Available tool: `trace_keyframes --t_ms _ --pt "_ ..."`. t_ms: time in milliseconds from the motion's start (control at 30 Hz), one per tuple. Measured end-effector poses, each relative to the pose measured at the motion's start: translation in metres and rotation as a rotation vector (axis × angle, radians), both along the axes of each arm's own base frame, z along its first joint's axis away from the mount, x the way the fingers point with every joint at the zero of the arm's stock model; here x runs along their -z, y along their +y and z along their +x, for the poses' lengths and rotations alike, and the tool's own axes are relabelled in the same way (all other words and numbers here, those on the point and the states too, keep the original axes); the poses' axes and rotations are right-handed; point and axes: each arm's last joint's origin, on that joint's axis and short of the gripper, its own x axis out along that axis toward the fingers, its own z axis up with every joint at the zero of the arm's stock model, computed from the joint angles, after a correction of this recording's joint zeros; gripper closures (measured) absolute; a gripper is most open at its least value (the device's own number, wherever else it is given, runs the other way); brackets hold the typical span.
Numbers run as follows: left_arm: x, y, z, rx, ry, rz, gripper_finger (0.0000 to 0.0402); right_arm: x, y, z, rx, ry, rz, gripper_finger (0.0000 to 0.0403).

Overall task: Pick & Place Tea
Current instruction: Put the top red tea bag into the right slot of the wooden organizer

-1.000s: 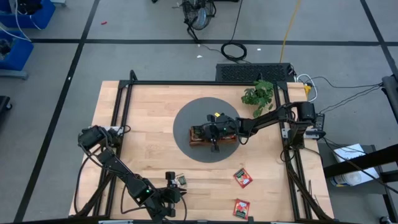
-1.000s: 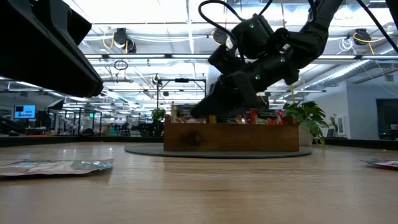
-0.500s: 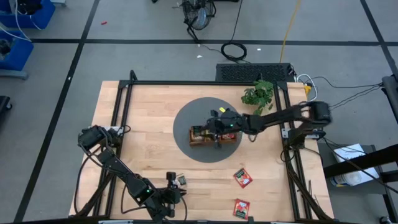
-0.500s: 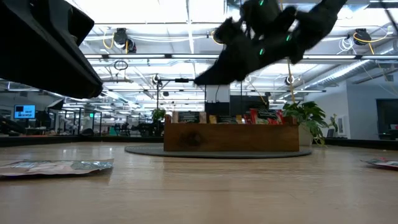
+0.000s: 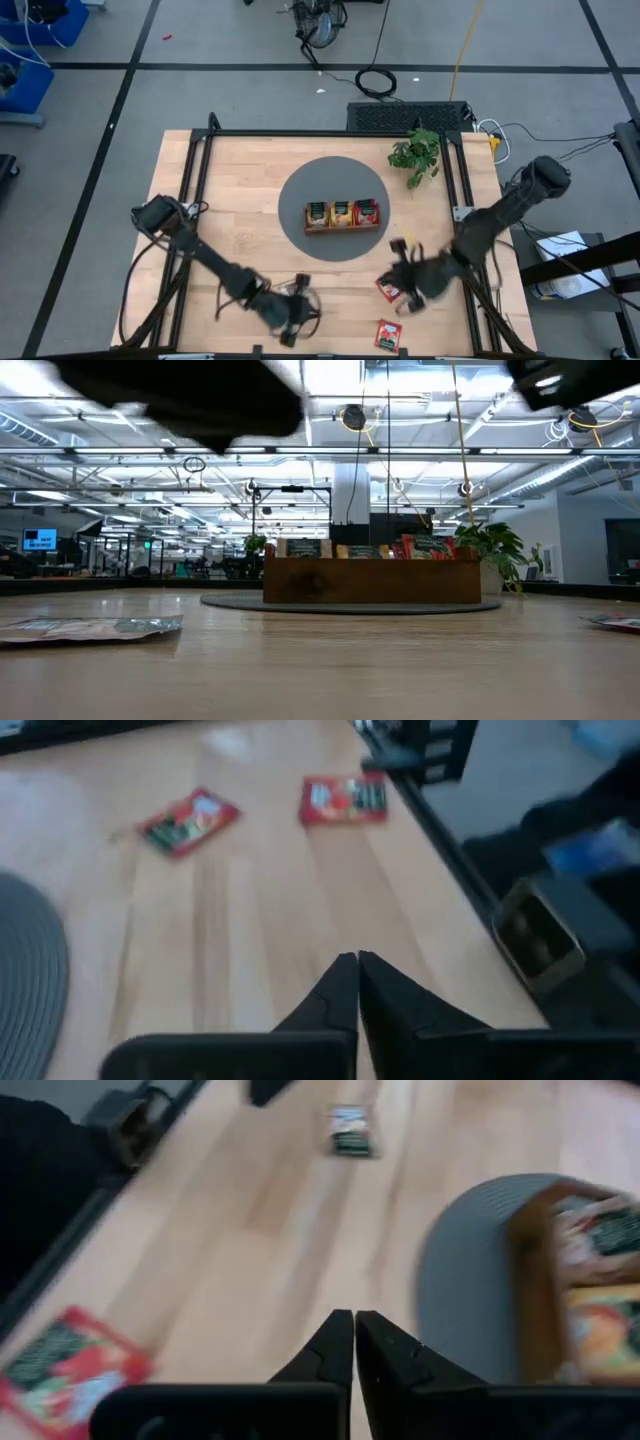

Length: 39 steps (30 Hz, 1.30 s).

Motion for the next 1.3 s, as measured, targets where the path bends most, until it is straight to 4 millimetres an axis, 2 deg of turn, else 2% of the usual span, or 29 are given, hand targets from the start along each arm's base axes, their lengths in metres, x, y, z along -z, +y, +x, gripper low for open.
trace_keyframes --t_ms 100,200,367,500,667,800,1000,1300 --pt "0.0 0.021 0.023 0.001 -0.046 -0.082 0.0395 0.012 0.028 -0.019 0.021 0.017 0.003 0.0399" --pt "0.01 0.034 0.042 0.033 -0.087 -0.136 0.0391 0.031 0.048 -0.028 0.022 0.074 0.017 0.0401" --pt "0.031 0.038 0.062 0.035 -0.046 -0.151 0.0395 0.067 0.06 -0.033 0.145 0.141 -0.059 0.0402" --pt "0.036 0.035 0.071 0.029 -0.041 -0.153 0.0381 0.078 0.059 -0.041 0.245 0.18 -0.085 0.0402" --pt "0.039 0.033 0.069 0.023 -0.003 -0.154 0.0377 0.08 0.053 -0.051 0.388 0.199 -0.068 0.0402" --pt "0.04 0.028 0.066 0.036 0.007 -0.149 0.0376 0.086 0.05 -0.051 0.408 0.276 -0.006 0.0402" --pt "0.041 0.028 0.065 0.015 0.014 -0.142 0.0376 0.108 0.035 -0.046 0.427 0.323 0.102 0.0402" --pt "0.04 0.029 0.065 0.007 0.01 -0.142 0.0376 0.133 0.016 -0.039 0.422 0.132 0.394 0.0403"
